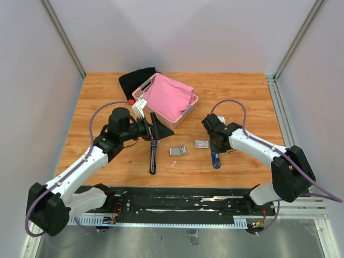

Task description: Load the staples into the stapler

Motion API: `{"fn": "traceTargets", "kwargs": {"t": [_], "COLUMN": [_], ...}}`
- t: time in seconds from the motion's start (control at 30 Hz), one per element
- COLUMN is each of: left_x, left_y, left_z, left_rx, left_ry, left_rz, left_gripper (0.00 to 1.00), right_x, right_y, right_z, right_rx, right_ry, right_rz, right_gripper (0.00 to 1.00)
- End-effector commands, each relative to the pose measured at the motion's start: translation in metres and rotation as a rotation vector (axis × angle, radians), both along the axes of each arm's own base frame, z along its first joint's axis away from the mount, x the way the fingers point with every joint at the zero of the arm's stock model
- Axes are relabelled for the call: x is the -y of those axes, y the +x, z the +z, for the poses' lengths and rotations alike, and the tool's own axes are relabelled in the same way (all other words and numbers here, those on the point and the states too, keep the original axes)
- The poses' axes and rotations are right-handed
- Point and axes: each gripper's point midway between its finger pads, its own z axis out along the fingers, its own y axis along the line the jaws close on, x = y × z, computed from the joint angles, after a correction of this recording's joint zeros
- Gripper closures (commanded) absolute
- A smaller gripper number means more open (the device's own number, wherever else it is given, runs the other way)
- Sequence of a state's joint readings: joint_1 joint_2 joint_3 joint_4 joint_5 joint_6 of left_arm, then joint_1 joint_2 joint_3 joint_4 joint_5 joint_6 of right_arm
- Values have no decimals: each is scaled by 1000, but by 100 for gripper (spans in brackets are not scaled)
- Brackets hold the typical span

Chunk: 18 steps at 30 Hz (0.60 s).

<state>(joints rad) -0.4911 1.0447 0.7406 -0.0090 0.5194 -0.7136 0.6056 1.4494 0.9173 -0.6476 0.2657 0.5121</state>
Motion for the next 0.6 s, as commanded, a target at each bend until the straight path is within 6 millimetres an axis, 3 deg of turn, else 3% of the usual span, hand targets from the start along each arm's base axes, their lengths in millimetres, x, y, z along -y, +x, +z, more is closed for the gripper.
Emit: {"fn": "traceTargets", "kwargs": {"t": [0.0,0.27,0.37,0.57], "left_x": [1,-5,-4,2], "left_y": [1,5,5,5], "left_z": [20,27,40,70], "left_rx": [64,74,86,116], "left_ry": [-26,-62,-133,-228], "left_rz": [-15,57,69,56], "left_gripper": [4,4,4,6], "right_x": [6,-4,-16,-62], "right_y": [0,8,15,33], "right_z": [11,47,75,142], "right_rx": [26,105,173,310], "right_ry": [11,134,228,495], "right_rz": [-35,-64,-47,40], "right_gripper": [99,100,100,99]}}
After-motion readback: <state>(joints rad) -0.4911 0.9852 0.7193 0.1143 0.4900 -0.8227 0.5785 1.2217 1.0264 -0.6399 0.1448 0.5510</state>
